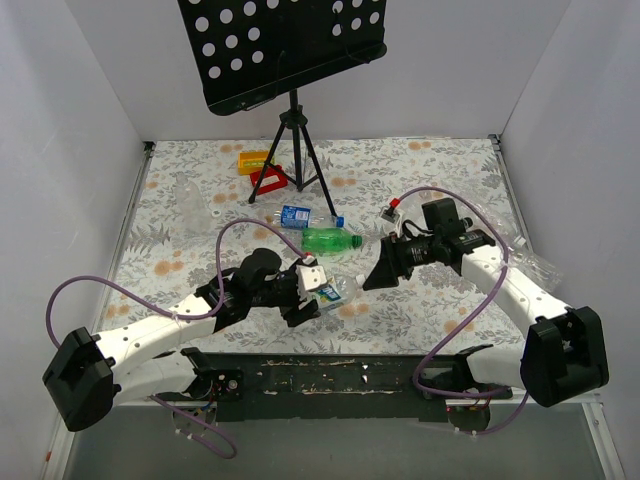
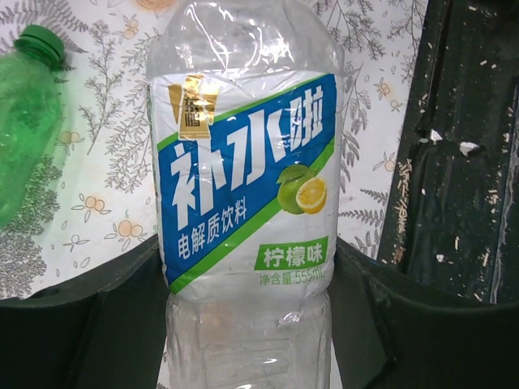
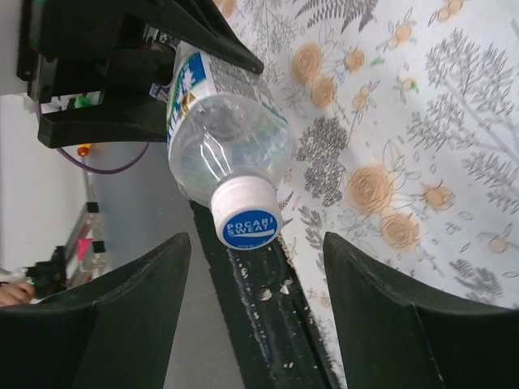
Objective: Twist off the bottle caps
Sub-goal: Unscrew the bottle cap from the plastic bottle.
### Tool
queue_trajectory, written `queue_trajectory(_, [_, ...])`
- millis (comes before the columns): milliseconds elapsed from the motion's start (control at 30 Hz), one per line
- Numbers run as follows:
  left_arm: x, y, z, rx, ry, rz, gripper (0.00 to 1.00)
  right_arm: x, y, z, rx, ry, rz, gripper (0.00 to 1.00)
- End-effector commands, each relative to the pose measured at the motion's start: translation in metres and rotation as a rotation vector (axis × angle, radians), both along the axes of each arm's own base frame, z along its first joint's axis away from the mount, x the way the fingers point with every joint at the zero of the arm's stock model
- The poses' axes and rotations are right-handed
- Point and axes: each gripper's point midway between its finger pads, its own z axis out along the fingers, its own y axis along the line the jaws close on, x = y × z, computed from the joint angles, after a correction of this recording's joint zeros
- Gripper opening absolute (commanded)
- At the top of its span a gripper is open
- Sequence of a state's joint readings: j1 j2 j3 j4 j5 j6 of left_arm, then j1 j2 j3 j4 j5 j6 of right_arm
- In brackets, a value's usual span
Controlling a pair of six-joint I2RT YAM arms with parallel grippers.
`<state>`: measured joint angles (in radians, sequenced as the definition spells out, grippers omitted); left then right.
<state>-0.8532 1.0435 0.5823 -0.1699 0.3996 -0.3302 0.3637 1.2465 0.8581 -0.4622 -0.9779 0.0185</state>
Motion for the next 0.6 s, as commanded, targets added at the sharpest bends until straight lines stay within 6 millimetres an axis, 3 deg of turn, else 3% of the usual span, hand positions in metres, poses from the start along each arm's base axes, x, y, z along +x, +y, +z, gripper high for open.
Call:
queue_trajectory(0, [0.010, -0.006, 0.018, -0.057, -0.064, 0.024, 0.00, -0.005, 0.009, 0.005, 0.036, 0.059, -0.011, 0.73])
queue_trajectory(567, [0.006, -0.007, 0.011, -0.054, -0.037, 0.010, 0.00, -0.002, 0.016, 0.021, 0.091, 0.041, 0.015, 0.62])
